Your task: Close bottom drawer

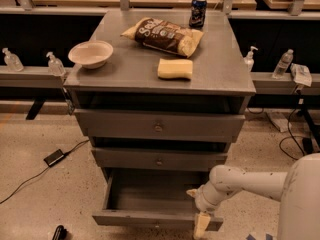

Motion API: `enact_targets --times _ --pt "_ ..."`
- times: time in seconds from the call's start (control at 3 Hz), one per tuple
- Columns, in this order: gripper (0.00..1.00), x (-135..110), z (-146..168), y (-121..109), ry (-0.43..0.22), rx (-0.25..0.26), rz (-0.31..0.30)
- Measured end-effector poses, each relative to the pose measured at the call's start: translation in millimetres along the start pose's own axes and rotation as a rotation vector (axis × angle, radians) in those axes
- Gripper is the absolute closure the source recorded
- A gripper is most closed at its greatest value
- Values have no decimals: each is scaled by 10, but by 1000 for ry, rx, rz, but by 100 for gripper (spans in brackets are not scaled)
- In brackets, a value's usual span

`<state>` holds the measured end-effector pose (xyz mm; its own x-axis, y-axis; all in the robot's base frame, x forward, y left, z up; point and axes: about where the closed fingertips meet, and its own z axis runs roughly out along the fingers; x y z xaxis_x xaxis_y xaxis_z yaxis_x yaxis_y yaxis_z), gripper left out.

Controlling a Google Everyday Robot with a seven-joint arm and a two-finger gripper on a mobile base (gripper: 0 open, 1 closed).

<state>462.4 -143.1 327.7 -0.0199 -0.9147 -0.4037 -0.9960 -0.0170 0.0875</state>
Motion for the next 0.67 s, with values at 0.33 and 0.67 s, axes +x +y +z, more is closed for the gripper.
enact_targets --times 0.33,0.67 --pt "0 14 183 152 -19 -34 21" --pt "0 5 145 143 -16 -30 18"
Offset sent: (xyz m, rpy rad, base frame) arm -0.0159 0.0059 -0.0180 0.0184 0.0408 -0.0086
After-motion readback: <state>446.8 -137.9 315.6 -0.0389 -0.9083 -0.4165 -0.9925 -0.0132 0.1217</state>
